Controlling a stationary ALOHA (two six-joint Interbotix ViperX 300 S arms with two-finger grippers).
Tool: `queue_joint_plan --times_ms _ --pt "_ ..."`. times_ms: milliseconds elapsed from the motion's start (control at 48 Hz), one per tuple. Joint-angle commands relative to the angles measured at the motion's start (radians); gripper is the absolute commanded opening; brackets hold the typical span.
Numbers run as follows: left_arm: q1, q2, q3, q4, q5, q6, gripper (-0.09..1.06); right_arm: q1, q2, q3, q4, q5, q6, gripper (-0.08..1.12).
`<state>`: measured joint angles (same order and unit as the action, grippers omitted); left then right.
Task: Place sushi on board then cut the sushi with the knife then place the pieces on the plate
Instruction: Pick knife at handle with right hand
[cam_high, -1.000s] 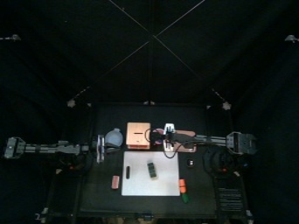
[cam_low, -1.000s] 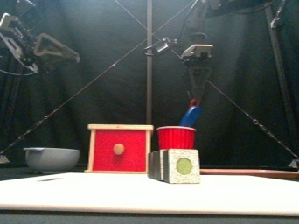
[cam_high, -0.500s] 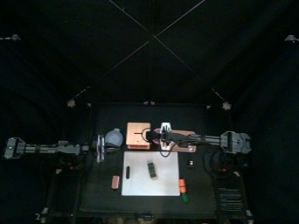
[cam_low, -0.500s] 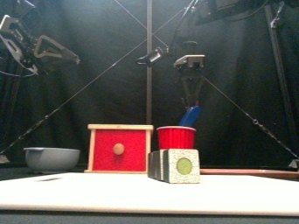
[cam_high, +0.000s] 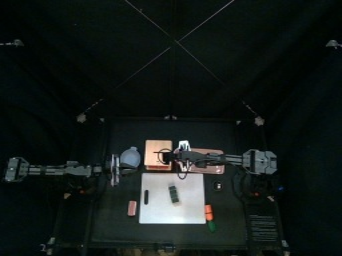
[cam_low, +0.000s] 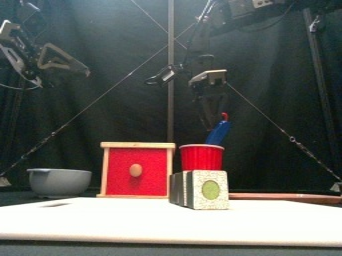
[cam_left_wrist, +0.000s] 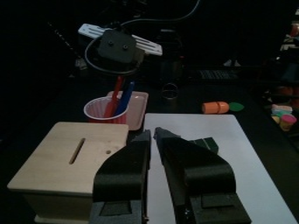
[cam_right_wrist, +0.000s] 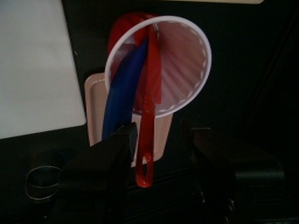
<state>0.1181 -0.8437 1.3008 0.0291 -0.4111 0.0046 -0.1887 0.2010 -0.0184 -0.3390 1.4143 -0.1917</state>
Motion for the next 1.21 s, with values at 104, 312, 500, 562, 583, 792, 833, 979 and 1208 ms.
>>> queue_joint_plan --times_ms 104,312,500,562,583,792,833,979,1208 --pt "0.003 0.002 -0.008 -0.002 -0.006 0.002 0.55 -0.012 -0.014 -0.028 0.002 0.021 -0.012 0.78" --pt "0.005 0.002 -0.008 -0.002 -0.005 0.002 0.55 -0.025 0.006 -0.034 0.002 0.025 -0.020 0.78" --pt "0.005 0.002 -0.006 -0.002 -0.006 0.002 0.55 -0.035 0.018 -0.032 0.002 0.025 -0.029 0.78" --pt "0.005 0.002 -0.005 -0.002 -0.005 0.002 0.55 -0.035 0.020 -0.034 0.003 0.025 -0.032 0.78" --pt "0.005 0.002 -0.005 -0.002 -0.005 0.002 0.55 -0.035 0.020 -0.035 0.006 0.025 -0.032 0.77" --pt "0.009 0.002 -0.003 -0.002 -0.005 0.002 0.55 -0.037 0.023 -0.032 0.028 0.025 -0.034 0.63" --pt "0.009 0.002 -0.003 -0.002 -0.006 0.002 0.55 -0.037 0.025 -0.032 0.032 0.026 -0.034 0.59" --pt "0.009 0.002 -0.002 -0.002 -0.006 0.000 0.55 -0.048 0.029 -0.040 0.055 0.032 -0.035 0.52" --pt "0.011 0.002 -0.002 -0.002 -0.006 0.000 0.55 -0.063 0.029 -0.071 0.104 0.046 -0.035 0.46"
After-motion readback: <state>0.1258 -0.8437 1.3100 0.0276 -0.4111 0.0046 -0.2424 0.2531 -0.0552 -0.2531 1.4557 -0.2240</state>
